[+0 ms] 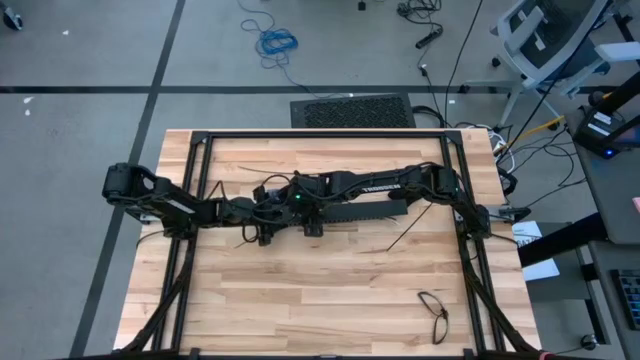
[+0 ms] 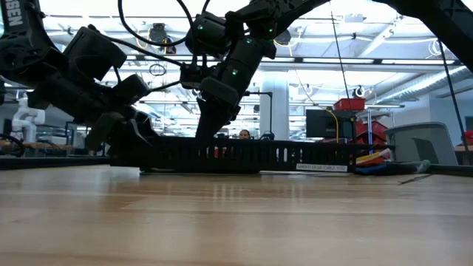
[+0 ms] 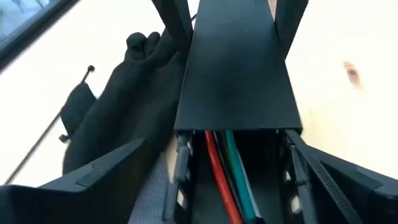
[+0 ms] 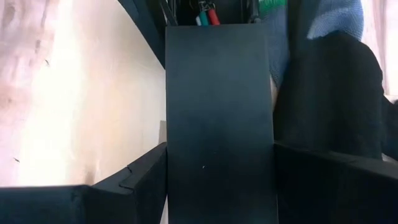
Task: Ziptie cables
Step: Close the cable duct
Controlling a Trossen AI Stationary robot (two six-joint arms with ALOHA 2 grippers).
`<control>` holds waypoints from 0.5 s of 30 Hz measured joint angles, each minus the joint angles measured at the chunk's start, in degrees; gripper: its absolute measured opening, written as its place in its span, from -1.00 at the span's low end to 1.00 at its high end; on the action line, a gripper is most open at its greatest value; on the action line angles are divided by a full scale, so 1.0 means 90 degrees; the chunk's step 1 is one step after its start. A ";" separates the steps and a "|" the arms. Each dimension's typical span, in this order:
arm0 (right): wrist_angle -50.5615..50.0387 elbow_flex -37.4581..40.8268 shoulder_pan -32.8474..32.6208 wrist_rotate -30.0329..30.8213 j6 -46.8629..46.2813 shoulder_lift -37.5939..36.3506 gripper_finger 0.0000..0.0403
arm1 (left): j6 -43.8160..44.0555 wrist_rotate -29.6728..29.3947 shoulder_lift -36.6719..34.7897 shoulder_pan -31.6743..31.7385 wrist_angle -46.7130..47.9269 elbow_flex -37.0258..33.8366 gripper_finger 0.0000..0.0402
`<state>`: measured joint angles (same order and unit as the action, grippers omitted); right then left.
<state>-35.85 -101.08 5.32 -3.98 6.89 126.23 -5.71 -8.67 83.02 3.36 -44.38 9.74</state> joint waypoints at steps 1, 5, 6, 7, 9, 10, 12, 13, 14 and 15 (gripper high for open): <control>0.0010 0.0000 0.0000 -0.0006 -0.0003 0.0000 0.20 | -0.0141 0.0000 0.0000 0.0000 -0.0001 0.0000 0.85; 0.0021 0.0000 -0.0002 -0.0017 0.0028 0.0000 0.20 | -0.0481 0.0002 0.0000 0.0000 0.0012 0.0000 0.89; 0.0021 0.0000 -0.0002 -0.0020 0.0036 0.0000 0.20 | -0.0433 0.0006 0.0000 0.0000 0.0012 0.0000 0.89; 0.0022 0.0000 -0.0002 -0.0020 0.0042 0.0007 0.20 | -0.0410 0.0013 -0.0006 0.0000 0.0012 0.0000 0.89; -0.0021 0.0000 -0.0002 -0.0021 0.0044 0.0007 0.20 | -0.0409 0.0030 -0.0050 0.0000 0.0010 0.0000 0.89; -0.0017 0.0024 -0.0002 -0.0011 0.0051 0.0007 0.20 | -0.0409 0.0032 -0.0083 0.0000 0.0013 -0.0003 0.89; 0.0002 0.0151 -0.0016 0.0092 0.0065 0.0005 0.20 | -0.0409 0.0032 -0.0174 0.0000 -0.0005 -0.0005 0.89; -0.0056 0.0217 -0.0022 0.0125 0.0064 0.0010 0.20 | -0.0406 0.0034 -0.0237 0.0000 -0.0014 -0.0005 0.89; -0.0068 0.0242 -0.0022 0.0117 0.0041 0.0011 0.20 | -0.0406 0.0040 -0.0305 -0.0001 0.0002 -0.0005 0.89; -0.0061 0.0277 -0.0022 0.0119 0.0008 0.0004 0.20 | -0.0406 0.0049 -0.0376 -0.0008 -0.0010 -0.0005 0.89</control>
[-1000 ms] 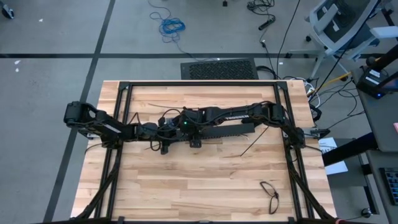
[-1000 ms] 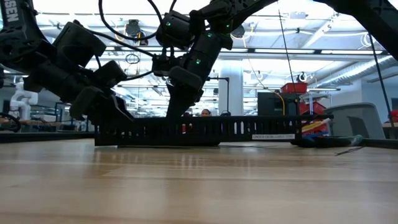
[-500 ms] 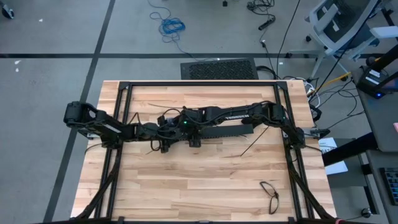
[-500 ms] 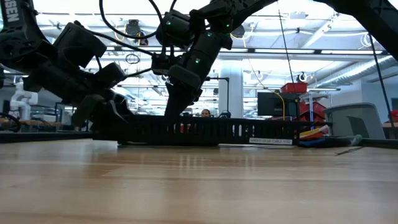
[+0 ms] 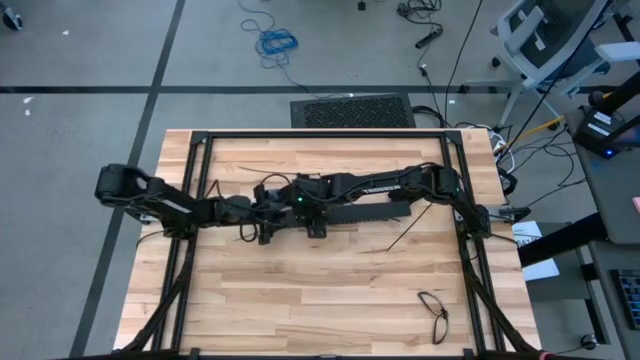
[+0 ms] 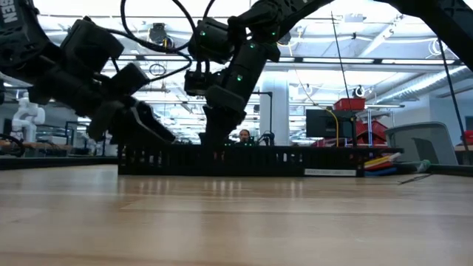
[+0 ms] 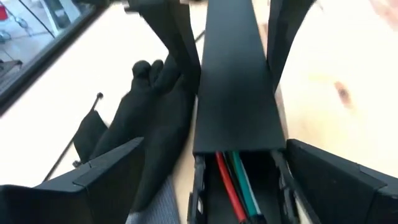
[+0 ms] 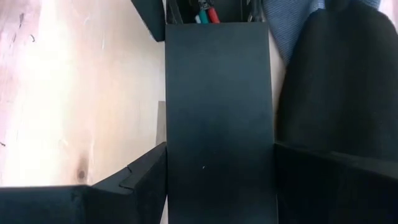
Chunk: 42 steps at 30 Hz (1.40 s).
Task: Ziptie cables
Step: Close the cable duct
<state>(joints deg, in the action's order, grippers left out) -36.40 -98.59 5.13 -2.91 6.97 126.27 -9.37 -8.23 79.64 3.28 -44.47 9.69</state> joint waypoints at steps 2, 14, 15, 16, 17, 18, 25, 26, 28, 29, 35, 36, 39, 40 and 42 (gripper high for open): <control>0.0007 0.0034 0.0000 -0.0003 -0.0035 -0.0001 0.20 | 0.0002 0.0002 -0.0130 -0.0051 0.0004 0.0000 0.89; 0.0064 0.0059 0.0002 -0.0003 -0.0043 -0.0001 0.20 | 0.0466 0.0197 -0.0358 -0.0699 0.0952 -0.0007 0.89; 0.0089 0.0059 0.0002 -0.0002 -0.0047 -0.0001 0.20 | 0.0462 0.0109 -0.0358 -0.0681 0.0942 -0.0007 0.89; 0.0117 0.0061 0.0002 0.0007 -0.0052 0.0002 0.20 | 0.0505 0.0028 -0.0358 -0.0652 0.0928 -0.0005 0.89; 0.0135 0.0061 0.0002 0.0030 -0.0060 0.0004 0.20 | 0.0506 -0.0011 -0.0358 -0.0623 0.0929 -0.0005 0.89; 0.0140 0.0061 0.0007 0.0029 -0.0064 0.0006 0.20 | 0.0510 -0.0017 -0.0358 -0.0598 0.0933 -0.0005 0.89; 0.0145 0.0061 0.0010 0.0052 -0.0154 0.0011 0.20 | 0.0890 0.0204 -0.0570 -0.0444 0.0998 -0.0007 0.89; 0.0143 0.0063 0.0010 0.0039 -0.0158 0.0013 0.20 | 0.0893 0.0212 -0.0686 -0.0444 0.1011 -0.0007 0.89; 0.0133 0.0063 0.0003 0.0002 -0.0144 0.0013 0.20 | 0.0885 0.0211 -0.0968 -0.0439 0.1050 -0.0005 0.89; 0.0132 0.0063 0.0001 0.0002 -0.0138 0.0013 0.20 | 0.0805 0.0193 -0.1128 -0.0439 0.1189 -0.0005 0.89; 0.0145 0.0068 0.0002 -0.0003 -0.0139 0.0016 0.20 | 0.0616 0.0135 -0.1791 -0.0288 0.2525 -0.0007 0.89; 0.0152 0.0068 0.0002 -0.0001 -0.0139 0.0018 0.20 | 0.0600 0.0252 -0.1803 -0.0240 0.2645 -0.0038 0.89; 0.0192 0.0071 0.0000 -0.0005 -0.0141 0.0021 0.20 | 0.0611 0.0689 -0.1770 -0.0080 0.2482 -0.0178 0.89; 0.0201 0.0071 0.0000 -0.0004 -0.0143 0.0022 0.20 | 0.0602 0.0763 -0.1757 -0.0026 0.2365 -0.0194 0.89; 0.0203 0.0071 0.0000 -0.0008 -0.0158 0.0024 0.20 | 0.0447 0.0801 -0.1730 0.0095 0.2164 -0.0204 0.89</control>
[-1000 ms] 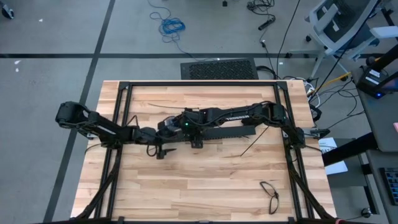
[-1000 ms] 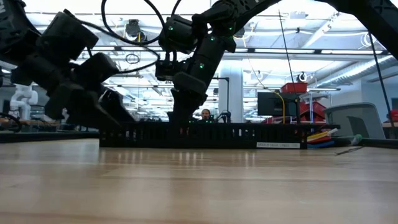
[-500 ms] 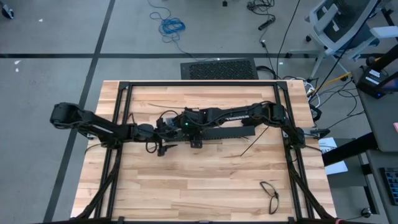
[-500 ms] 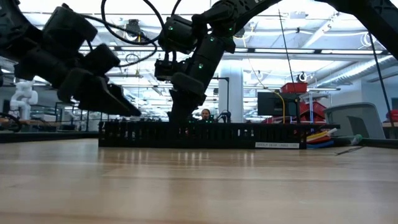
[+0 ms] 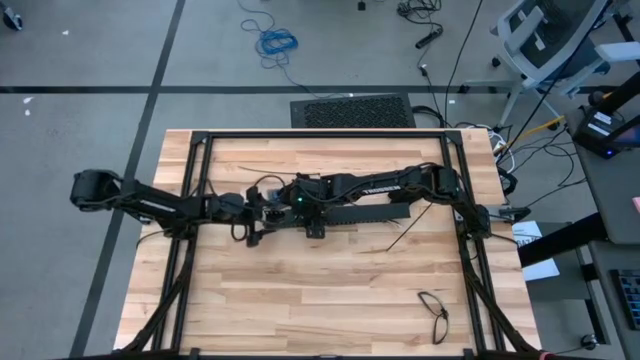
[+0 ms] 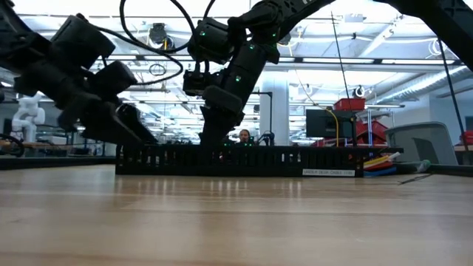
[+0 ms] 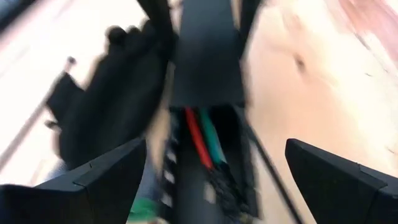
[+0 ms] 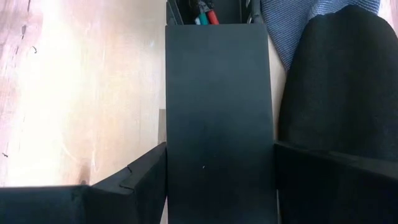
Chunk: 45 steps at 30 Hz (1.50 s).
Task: Ziptie cables
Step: Close the cable duct
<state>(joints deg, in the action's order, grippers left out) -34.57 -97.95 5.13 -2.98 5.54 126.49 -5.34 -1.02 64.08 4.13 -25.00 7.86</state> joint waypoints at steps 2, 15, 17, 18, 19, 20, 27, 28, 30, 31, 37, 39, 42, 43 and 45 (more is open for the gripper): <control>0.0000 0.0000 0.0000 0.0004 -0.0017 0.0001 0.20 | -0.0147 -0.0091 0.0005 0.0106 -0.0203 -0.0002 0.89; 0.0005 0.0000 0.0002 0.0007 -0.0017 0.0004 0.20 | -0.0029 0.0069 0.0002 0.0171 -0.0499 0.0000 0.89; 0.0003 0.0000 0.0002 0.0010 -0.0018 0.0004 0.20 | 0.0093 0.0108 0.0016 0.0168 -0.0371 0.0000 0.89; 0.0005 0.0000 0.0002 0.0010 -0.0022 0.0004 0.20 | 0.0109 0.0077 0.0074 0.0170 -0.0316 0.0000 0.89; 0.0005 0.0000 0.0002 0.0011 -0.0022 0.0004 0.20 | 0.0091 0.0040 0.0150 0.0176 -0.0270 0.0000 0.89; 0.0007 0.0002 0.0002 0.0011 -0.0019 0.0004 0.20 | 0.0038 0.0037 0.0226 0.0176 -0.0261 0.0000 0.89; 0.0007 0.0002 0.0002 0.0012 -0.0014 0.0004 0.20 | -0.0072 0.0187 0.0700 0.0370 -0.0409 -0.0003 0.89; 0.0007 0.0002 0.0002 0.0012 -0.0019 0.0004 0.20 | -0.0112 0.0259 0.0725 0.0420 -0.0516 -0.0005 0.89; 0.0007 0.0002 0.0002 0.0013 -0.0018 0.0004 0.20 | -0.0117 0.0461 0.0753 0.0518 -0.0707 0.0003 0.89; 0.0007 0.0002 0.0002 0.0012 -0.0017 0.0004 0.20 | -0.0119 0.0531 0.0755 0.0560 -0.0716 0.0002 0.89; 0.0010 0.0002 0.0002 0.0015 -0.0017 0.0004 0.20 | -0.0131 0.0881 0.0760 0.0790 -0.0765 0.0000 0.89; 0.0010 0.0002 0.0002 0.0015 -0.0020 0.0004 0.20 | -0.0140 0.0928 0.0760 0.0850 -0.0772 0.0000 0.89; 0.0010 0.0002 0.0002 0.0015 -0.0024 0.0004 0.20 | -0.0144 0.0929 0.0760 0.0919 -0.0788 0.0000 0.89; 0.0010 0.0002 0.0002 0.0015 -0.0024 0.0004 0.20 | -0.0144 0.0934 0.0760 0.0936 -0.0802 0.0000 0.89; 0.0018 0.0002 0.0002 0.0018 -0.0037 0.0006 0.20 | -0.0146 0.1072 0.0760 0.0978 -0.0854 0.0000 0.89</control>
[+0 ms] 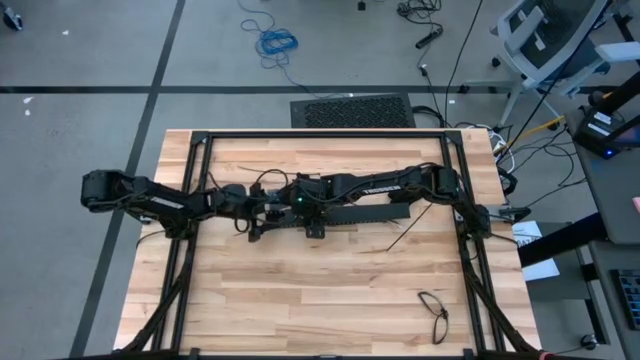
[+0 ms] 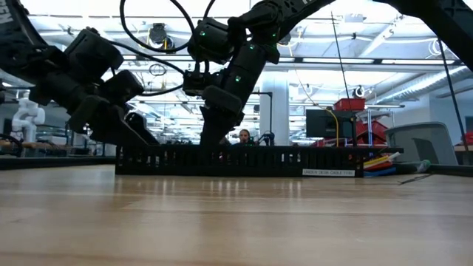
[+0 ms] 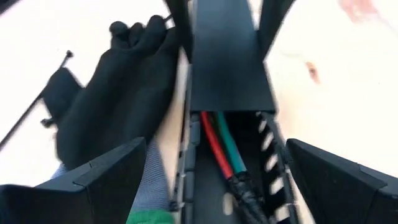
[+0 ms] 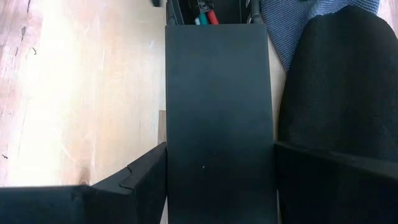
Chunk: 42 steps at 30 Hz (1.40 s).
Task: Ziptie cables
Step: Close the cable duct
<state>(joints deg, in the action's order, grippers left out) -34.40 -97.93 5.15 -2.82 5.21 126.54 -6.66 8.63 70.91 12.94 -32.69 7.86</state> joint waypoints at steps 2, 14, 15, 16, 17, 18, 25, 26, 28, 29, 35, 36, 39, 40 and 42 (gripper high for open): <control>-0.0001 0.0000 0.0000 -0.0001 0.0000 0.0000 0.20 | 0.0013 0.0225 0.0007 0.0027 -0.0001 0.0001 0.89; -0.0001 0.0000 0.0000 0.0001 -0.0002 0.0000 0.20 | 0.0427 0.0705 0.0611 0.0102 -0.0815 0.0000 0.89; -0.0003 0.0000 0.0000 0.0001 -0.0002 0.0000 0.20 | 0.0537 0.0665 0.0625 0.0150 -0.0990 0.0000 0.89; -0.0003 0.0000 0.0000 0.0001 -0.0002 0.0000 0.20 | 0.0684 0.0630 0.0627 0.0198 -0.1172 0.0000 0.89; -0.0003 0.0000 0.0000 0.0001 -0.0002 0.0000 0.20 | 0.0815 0.0627 0.0624 0.0233 -0.1302 0.0002 0.89; -0.0003 0.0000 0.0000 0.0001 -0.0002 0.0000 0.20 | 0.0880 0.0622 0.0624 0.0253 -0.1341 -0.0001 0.89; -0.0004 0.0000 0.0002 0.0001 -0.0002 -0.0003 0.20 | 0.1043 0.0608 0.0627 0.0268 -0.1358 -0.0321 0.89; -0.0006 0.0000 0.0002 0.0001 -0.0002 -0.0005 0.20 | 0.1044 0.0594 0.0627 0.0268 -0.1430 -0.0369 0.89; -0.0006 0.0000 0.0002 0.0001 -0.0002 -0.0005 0.20 | 0.1126 0.0543 0.0627 0.0268 -0.1684 -0.0408 0.89; -0.0006 0.0000 0.0002 0.0001 -0.0002 -0.0005 0.20 | 0.1190 0.0527 0.0627 0.0268 -0.1781 -0.0414 0.89; -0.0008 0.0000 0.0002 0.0001 -0.0002 -0.0007 0.20 | 0.1209 0.0374 0.0627 0.0108 -0.1837 -0.0597 0.89; -0.0008 0.0000 0.0002 0.0001 -0.0002 -0.0007 0.20 | 0.1207 0.0342 0.0627 0.0062 -0.1849 -0.0632 0.89; -0.0008 0.0000 0.0002 0.0001 -0.0001 -0.0010 0.20 | 0.1188 0.0186 0.0628 -0.0052 -0.2063 -0.0659 0.89; -0.0008 0.0000 0.0002 0.0001 -0.0002 -0.0010 0.20 | 0.1145 0.0124 0.0627 -0.0084 -0.2184 -0.0658 0.89; -0.0008 0.0000 0.0002 0.0001 -0.0002 -0.0010 0.20 | 0.0961 0.0016 0.0627 -0.0132 -0.2291 -0.0658 0.89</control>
<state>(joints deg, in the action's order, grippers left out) -34.48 -97.93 5.17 -2.81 5.19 126.45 1.99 8.77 76.55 11.75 -53.30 1.93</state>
